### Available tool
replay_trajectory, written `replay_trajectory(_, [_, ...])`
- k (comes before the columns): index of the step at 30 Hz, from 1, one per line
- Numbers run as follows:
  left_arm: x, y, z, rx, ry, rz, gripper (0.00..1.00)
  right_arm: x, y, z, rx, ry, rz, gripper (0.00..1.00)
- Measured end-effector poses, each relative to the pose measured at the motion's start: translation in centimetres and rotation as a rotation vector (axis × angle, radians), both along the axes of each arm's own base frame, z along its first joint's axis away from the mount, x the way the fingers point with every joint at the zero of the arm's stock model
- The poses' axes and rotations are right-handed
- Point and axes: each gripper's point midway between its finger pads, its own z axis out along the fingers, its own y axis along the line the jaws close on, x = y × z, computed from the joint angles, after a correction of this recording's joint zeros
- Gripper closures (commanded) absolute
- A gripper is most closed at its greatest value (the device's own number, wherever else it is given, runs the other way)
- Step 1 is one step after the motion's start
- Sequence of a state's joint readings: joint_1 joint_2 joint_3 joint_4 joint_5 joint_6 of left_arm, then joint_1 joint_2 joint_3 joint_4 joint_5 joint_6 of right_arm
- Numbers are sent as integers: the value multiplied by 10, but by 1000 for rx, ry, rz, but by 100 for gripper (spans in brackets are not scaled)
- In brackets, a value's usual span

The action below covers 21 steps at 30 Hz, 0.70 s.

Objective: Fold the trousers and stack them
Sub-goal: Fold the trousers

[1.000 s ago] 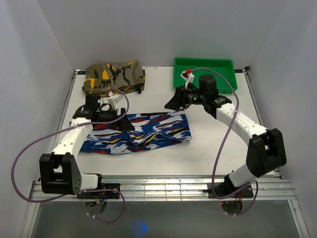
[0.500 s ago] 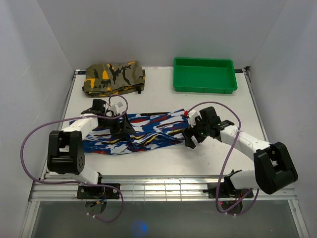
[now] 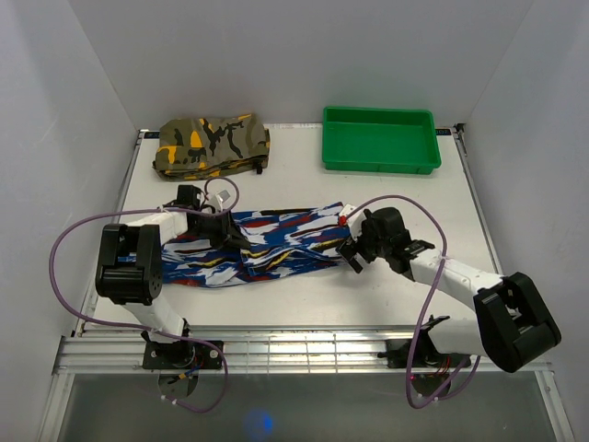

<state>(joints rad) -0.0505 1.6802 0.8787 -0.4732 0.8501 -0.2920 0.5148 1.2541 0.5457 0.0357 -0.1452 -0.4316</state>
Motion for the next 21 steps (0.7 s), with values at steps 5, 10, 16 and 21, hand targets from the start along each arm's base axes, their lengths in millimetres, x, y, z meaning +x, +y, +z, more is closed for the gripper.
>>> replay_trajectory(5, [12,0,10,3,-42,-7,100,13,0,-2,-18,-53,-31,15])
replay_trajectory(10, [23,6,22,60,-117,-26,100,11,-6,-11,-38,-72,-36,19])
replay_trajectory(16, [31,19,12,156,-174,-68,100,-1,-9,-24,-61,-37,1,19])
replay_trajectory(21, [25,25,-21,204,-124,-100,100,-9,0,-15,-40,41,31,22])
